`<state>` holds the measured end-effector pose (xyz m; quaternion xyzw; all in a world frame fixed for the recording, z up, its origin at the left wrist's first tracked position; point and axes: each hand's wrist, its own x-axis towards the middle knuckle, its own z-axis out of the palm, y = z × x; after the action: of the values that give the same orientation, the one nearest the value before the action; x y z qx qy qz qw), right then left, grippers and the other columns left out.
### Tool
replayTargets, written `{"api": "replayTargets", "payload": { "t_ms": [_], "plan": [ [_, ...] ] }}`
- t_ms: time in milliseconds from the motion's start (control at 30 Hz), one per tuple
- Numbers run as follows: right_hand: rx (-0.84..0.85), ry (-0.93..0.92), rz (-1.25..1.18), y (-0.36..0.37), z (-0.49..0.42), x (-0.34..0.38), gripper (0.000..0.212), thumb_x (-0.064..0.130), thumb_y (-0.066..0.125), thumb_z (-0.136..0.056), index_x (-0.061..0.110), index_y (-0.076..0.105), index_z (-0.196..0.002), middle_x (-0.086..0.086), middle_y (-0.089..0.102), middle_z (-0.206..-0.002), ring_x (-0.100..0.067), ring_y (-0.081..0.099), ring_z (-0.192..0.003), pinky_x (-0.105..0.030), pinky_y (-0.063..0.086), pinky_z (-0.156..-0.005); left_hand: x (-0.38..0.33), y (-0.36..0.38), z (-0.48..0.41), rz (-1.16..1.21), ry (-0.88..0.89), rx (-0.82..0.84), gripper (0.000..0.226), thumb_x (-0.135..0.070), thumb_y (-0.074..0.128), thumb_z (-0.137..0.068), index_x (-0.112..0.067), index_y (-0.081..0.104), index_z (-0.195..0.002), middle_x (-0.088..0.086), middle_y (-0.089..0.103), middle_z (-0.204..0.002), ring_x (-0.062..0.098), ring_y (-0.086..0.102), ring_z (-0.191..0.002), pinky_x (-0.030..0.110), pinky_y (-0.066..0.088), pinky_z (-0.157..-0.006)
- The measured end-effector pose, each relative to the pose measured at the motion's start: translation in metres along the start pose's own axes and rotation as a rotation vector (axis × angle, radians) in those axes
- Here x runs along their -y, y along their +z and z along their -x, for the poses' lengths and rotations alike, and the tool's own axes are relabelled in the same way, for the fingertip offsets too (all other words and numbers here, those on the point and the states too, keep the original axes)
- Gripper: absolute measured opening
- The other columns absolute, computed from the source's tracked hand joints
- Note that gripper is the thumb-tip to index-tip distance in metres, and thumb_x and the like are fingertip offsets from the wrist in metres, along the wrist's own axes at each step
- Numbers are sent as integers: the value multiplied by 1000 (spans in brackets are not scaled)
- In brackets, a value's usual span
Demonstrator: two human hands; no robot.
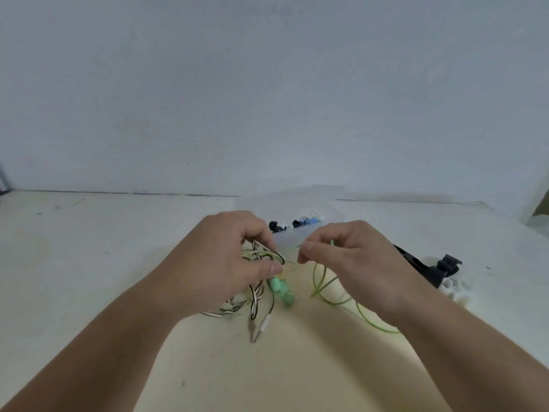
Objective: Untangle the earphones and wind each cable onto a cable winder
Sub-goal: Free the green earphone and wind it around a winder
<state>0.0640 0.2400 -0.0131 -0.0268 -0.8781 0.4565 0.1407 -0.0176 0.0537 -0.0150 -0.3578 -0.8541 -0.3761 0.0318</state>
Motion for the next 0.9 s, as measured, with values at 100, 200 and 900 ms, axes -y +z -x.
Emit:
{"api": "replayTargets", "payload": {
  "t_ms": [100,200,900],
  "plan": [
    [-100,13,-2,-3,-1,0,25,15,60,-90,9,68,-67,-21,40,-60,-8,21,-38,-17,19,-38,-3,-11,0,2,-20,1,18,-45,79,-64,-37,72,-78,-14,72,-90,13,68,-90,45,52,-87],
    [-218,87,-56,-11,-4,-3,24,12,58,-87,1,61,-65,-12,39,-59,-12,27,-43,-20,21,-40,-6,-20,2,41,-49,32,14,-31,86,-66,-32,73,-71,-12,75,-86,14,71,-87,44,54,-87],
    [44,86,-1049,-30,-5,2,31,16,46,-85,13,58,-57,-28,71,-105,-48,69,-95,-45,60,-79,17,-42,3,-40,-308,106,38,-18,76,-57,-38,67,-88,-11,68,-107,35,68,-99,47,55,-89]
  ]
}}
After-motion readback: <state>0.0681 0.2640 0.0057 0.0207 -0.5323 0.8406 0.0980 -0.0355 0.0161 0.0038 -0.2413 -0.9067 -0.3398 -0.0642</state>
